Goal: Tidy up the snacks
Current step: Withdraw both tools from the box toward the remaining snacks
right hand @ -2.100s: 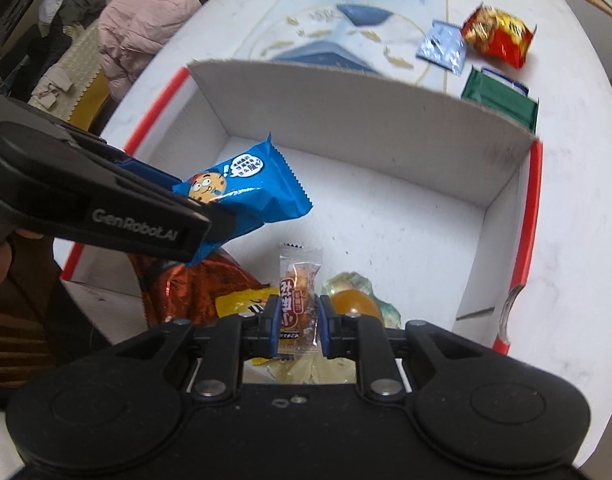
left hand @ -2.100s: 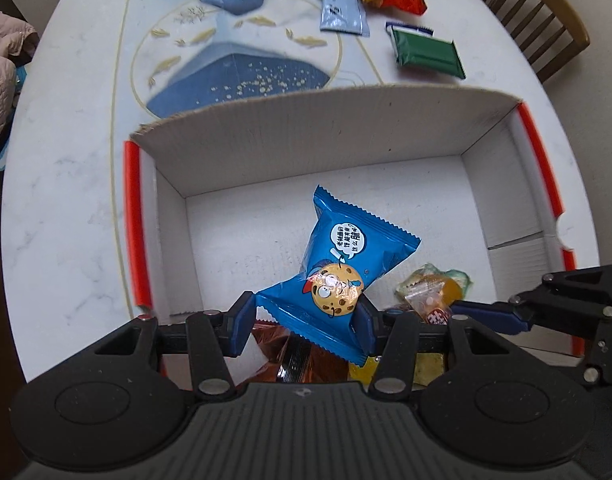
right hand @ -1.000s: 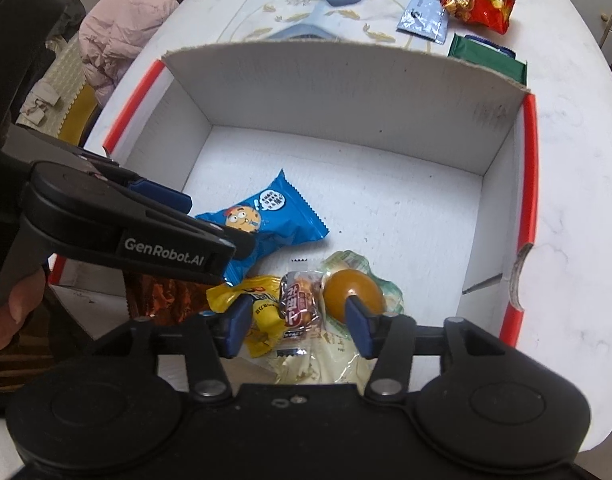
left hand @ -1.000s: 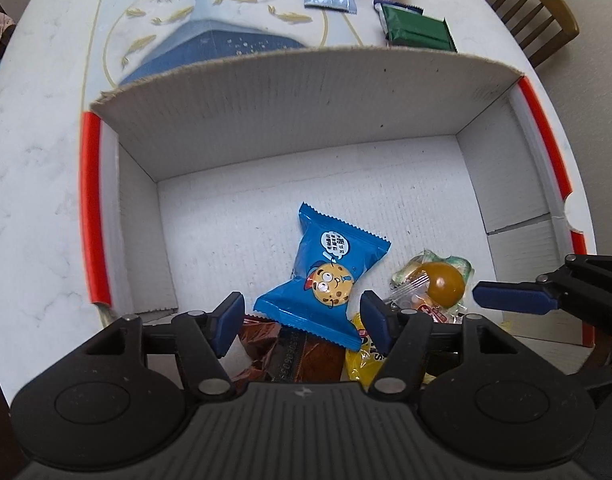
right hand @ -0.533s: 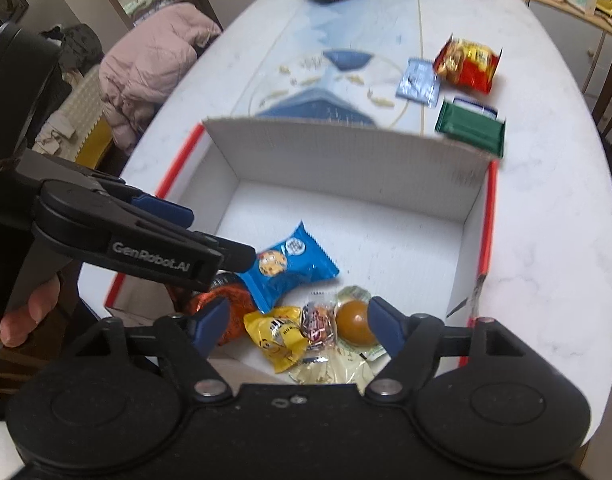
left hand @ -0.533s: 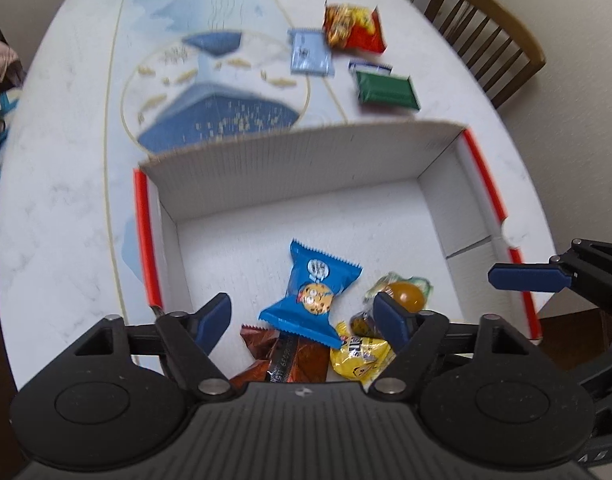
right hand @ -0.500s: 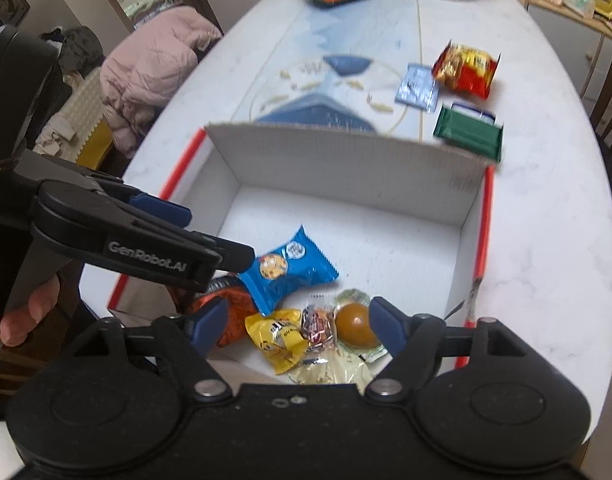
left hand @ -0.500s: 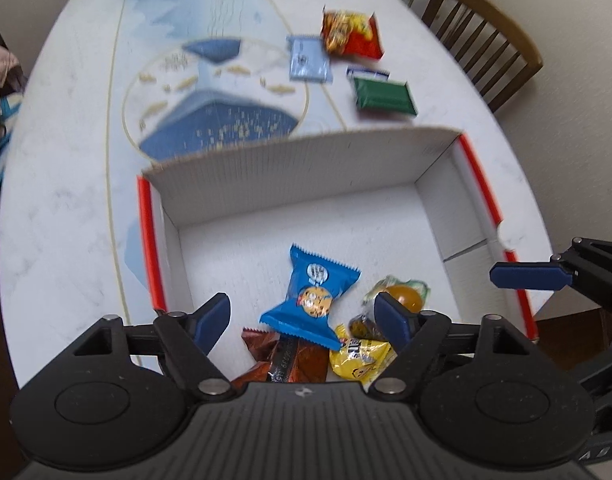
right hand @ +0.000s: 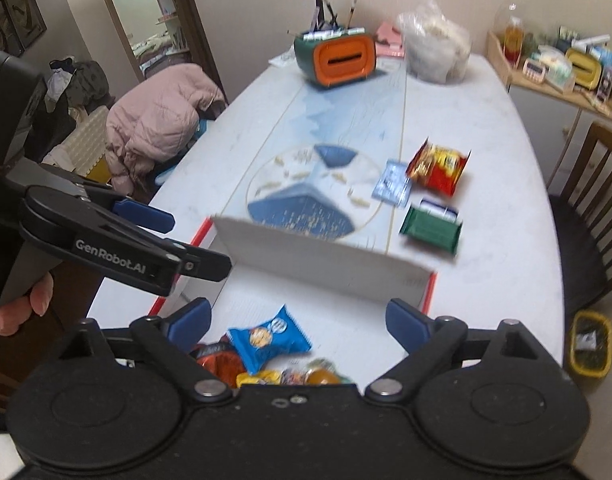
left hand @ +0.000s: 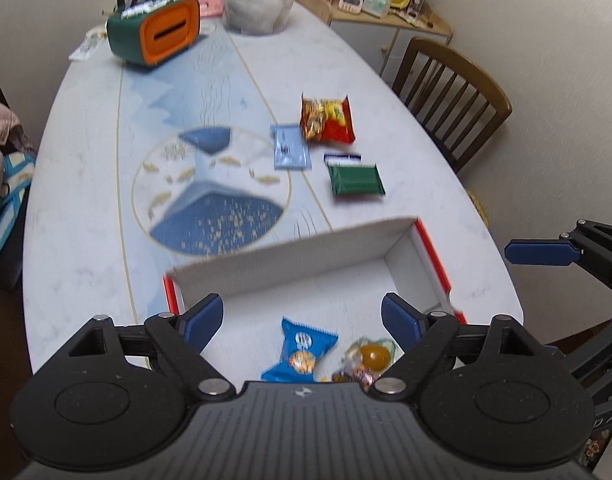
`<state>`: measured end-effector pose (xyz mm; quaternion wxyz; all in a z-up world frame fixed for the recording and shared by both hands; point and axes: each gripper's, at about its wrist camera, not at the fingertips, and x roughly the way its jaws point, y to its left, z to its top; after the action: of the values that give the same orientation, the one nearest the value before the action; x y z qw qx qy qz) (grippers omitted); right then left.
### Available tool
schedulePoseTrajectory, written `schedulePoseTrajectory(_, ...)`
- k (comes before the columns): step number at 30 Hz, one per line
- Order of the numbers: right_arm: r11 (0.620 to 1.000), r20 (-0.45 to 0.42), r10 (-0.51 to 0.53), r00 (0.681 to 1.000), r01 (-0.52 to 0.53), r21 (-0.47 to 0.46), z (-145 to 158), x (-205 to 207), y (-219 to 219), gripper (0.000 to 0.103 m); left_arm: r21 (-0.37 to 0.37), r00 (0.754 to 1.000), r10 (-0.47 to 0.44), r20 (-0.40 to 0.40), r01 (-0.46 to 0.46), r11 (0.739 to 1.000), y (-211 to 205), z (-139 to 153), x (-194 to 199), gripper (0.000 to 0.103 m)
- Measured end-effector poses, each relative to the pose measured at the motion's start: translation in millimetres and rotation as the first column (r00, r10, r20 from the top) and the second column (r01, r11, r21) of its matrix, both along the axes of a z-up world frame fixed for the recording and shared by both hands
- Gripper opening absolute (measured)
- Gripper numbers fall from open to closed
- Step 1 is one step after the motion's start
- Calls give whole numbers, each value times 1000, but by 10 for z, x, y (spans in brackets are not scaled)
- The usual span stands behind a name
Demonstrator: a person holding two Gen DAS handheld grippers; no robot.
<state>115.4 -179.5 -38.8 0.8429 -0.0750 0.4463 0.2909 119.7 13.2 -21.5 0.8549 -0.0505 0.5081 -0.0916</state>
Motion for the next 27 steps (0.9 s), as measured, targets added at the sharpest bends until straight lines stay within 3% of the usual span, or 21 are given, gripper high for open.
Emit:
schedulePoseTrajectory(12,998,90,-9,996,14,-64,314,583,-172,94,70,998,-13,66,9,997,-13,435,621,87)
schedulePoseTrajectory(23,999,151,-25,988,30,-31,593,1401,-327,94,121,987,9,159,-29,992,-166,954,1367,87)
schedulePoseTrajectory(27,999,153,-14,988,19,-33,563,1720,-340,94,132,985,15,173,-38,990,-256,988,1678,87)
